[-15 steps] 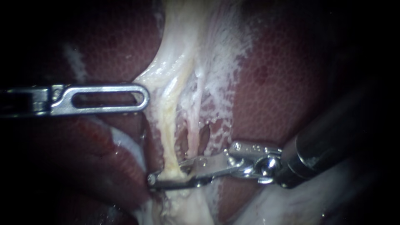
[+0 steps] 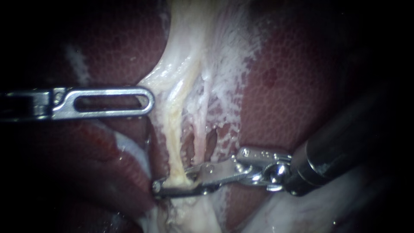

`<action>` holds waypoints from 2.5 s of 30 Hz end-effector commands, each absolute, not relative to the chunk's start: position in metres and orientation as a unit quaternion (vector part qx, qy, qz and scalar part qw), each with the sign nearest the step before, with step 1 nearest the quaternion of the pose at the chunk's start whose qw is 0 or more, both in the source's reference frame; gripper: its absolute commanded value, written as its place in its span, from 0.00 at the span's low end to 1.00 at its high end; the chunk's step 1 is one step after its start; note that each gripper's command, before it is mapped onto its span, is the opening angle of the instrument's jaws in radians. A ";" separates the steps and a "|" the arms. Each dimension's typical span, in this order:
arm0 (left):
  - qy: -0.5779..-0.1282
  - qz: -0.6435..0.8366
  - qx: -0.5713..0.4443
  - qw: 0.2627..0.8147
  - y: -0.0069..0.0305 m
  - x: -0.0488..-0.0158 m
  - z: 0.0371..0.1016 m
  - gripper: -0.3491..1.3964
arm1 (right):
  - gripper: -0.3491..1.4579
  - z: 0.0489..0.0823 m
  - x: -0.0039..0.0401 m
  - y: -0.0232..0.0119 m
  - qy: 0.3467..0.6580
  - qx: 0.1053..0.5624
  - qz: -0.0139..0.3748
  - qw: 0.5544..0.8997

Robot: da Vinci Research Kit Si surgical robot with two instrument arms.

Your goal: Going back first clip left tube

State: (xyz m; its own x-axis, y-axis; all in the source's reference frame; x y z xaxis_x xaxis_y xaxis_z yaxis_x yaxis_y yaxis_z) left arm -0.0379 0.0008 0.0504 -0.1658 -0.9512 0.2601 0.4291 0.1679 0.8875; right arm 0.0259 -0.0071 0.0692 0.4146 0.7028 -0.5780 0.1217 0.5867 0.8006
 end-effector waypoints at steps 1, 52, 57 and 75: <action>-0.488 -0.587 0.267 0.588 0.0008 -0.0379 0.0504 0.00 | 0.00 0.0692 0.0259 -0.0072 0.503 0.410 0.198 0.735; -0.488 -0.587 0.267 0.588 0.0007 -0.0379 0.0505 0.00 | 0.52 0.0644 0.0184 -0.0029 0.564 0.271 0.115 0.771; -0.489 -0.587 0.267 0.588 0.0007 -0.0379 0.0506 0.00 | 0.52 0.0631 0.0150 -0.0009 0.565 0.254 0.114 0.776; -0.490 -0.585 0.266 0.589 0.0005 -0.0379 0.0519 0.00 | 0.52 0.0552 0.0073 0.0021 0.563 0.205 0.108 0.793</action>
State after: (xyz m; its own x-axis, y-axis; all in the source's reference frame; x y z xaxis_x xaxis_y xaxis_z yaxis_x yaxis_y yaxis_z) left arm -0.0379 0.0005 0.0519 -0.1646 -0.9497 0.2662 0.4301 0.1738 0.8859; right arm 0.0071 0.0022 0.0549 0.3413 0.4019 -0.8497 0.0609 0.8926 0.4467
